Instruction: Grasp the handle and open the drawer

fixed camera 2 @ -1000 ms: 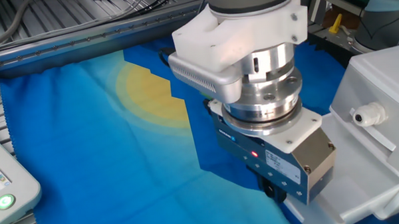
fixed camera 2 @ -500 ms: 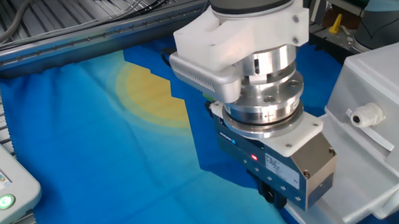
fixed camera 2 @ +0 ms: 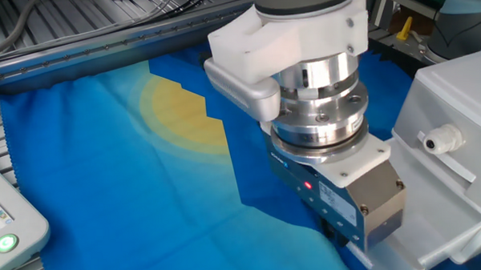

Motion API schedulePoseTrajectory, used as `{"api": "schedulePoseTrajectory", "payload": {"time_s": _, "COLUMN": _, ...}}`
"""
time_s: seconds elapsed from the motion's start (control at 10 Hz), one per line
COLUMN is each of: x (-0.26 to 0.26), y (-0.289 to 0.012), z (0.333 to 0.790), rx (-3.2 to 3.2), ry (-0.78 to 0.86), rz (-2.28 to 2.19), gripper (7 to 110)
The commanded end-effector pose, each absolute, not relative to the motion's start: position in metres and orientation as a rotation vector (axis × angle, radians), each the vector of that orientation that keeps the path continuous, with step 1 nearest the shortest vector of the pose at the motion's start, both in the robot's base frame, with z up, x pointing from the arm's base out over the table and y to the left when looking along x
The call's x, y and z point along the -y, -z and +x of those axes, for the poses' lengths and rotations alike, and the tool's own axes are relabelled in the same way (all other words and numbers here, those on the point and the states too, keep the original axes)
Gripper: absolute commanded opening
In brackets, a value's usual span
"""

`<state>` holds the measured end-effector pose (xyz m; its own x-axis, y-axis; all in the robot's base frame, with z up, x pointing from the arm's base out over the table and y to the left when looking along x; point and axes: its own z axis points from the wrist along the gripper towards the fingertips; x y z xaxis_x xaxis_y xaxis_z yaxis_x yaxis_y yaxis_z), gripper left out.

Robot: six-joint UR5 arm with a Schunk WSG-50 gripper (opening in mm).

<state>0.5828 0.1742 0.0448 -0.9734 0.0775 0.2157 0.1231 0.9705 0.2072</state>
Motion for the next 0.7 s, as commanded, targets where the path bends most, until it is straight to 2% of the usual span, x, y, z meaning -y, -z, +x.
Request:
{"api": "schedulePoseTrajectory", "payload": {"time_s": 0.0, "x": -0.175, "y": -0.048, "z": 0.574, "rx": 2.87, "ry": 0.331, "rz": -0.17, "gripper": 110}}
{"api": "schedulePoseTrajectory", "payload": {"time_s": 0.4, "x": -0.175, "y": -0.044, "z": 0.588, "rx": 2.923, "ry": 0.339, "rz": -0.203, "gripper": 110}}
{"api": "schedulePoseTrajectory", "payload": {"time_s": 0.5, "x": -0.175, "y": -0.044, "z": 0.59, "rx": 2.928, "ry": 0.341, "rz": -0.223, "gripper": 88}}
{"api": "schedulePoseTrajectory", "payload": {"time_s": 0.6, "x": -0.174, "y": -0.042, "z": 0.593, "rx": 2.941, "ry": 0.332, "rz": -0.238, "gripper": 88}}
